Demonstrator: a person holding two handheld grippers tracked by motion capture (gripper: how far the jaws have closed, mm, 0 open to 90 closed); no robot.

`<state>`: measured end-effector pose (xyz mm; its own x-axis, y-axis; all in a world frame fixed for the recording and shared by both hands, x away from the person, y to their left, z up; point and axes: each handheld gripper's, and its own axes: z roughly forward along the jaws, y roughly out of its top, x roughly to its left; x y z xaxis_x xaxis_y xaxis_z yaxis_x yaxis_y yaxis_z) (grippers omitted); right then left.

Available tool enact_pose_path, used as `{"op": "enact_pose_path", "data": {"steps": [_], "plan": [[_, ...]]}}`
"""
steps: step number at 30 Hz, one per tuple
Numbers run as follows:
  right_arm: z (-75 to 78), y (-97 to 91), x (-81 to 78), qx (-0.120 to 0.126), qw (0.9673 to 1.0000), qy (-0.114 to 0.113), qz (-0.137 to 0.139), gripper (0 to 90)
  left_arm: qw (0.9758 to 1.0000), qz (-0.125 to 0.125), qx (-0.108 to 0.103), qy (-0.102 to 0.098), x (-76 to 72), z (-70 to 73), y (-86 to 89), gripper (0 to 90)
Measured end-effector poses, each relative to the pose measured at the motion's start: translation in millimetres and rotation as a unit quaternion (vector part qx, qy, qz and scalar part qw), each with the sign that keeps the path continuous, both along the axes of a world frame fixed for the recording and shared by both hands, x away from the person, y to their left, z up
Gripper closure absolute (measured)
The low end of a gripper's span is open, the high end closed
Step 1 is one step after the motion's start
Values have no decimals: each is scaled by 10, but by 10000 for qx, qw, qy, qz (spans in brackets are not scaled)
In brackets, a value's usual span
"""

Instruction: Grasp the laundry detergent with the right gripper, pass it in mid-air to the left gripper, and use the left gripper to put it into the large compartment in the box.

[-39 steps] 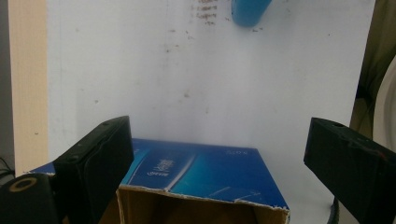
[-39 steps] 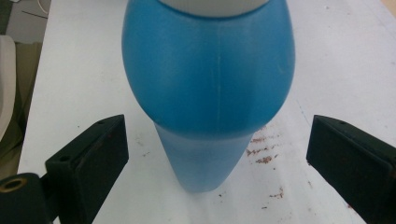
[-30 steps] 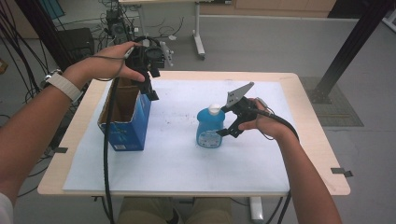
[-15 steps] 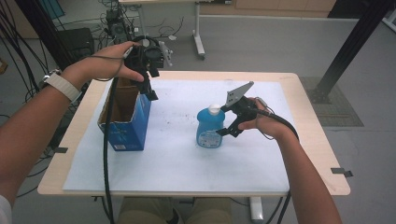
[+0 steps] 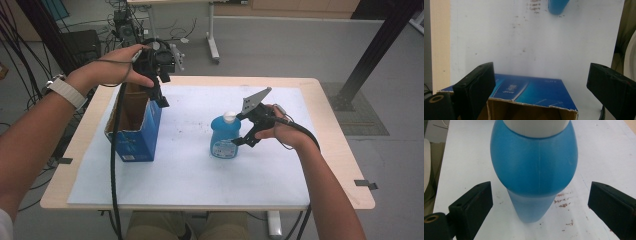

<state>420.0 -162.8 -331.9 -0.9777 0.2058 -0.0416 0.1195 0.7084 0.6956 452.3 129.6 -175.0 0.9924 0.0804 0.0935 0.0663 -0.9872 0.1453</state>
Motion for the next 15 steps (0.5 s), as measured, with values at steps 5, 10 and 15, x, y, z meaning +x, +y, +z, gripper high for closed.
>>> {"op": "enact_pose_path", "data": {"steps": [5,10,15], "plan": [[3,2,1,6,10000,-4,-8,56,10000,3,-15,-2,1,0,1,87],[5,-1,4,12,10000,-7,-14,57,10000,5,-14,-2,1,0,0,88],[4,-5,4,8,10000,-4,-4,57,10000,22,-28,6,1,-6,-7,88]]}}
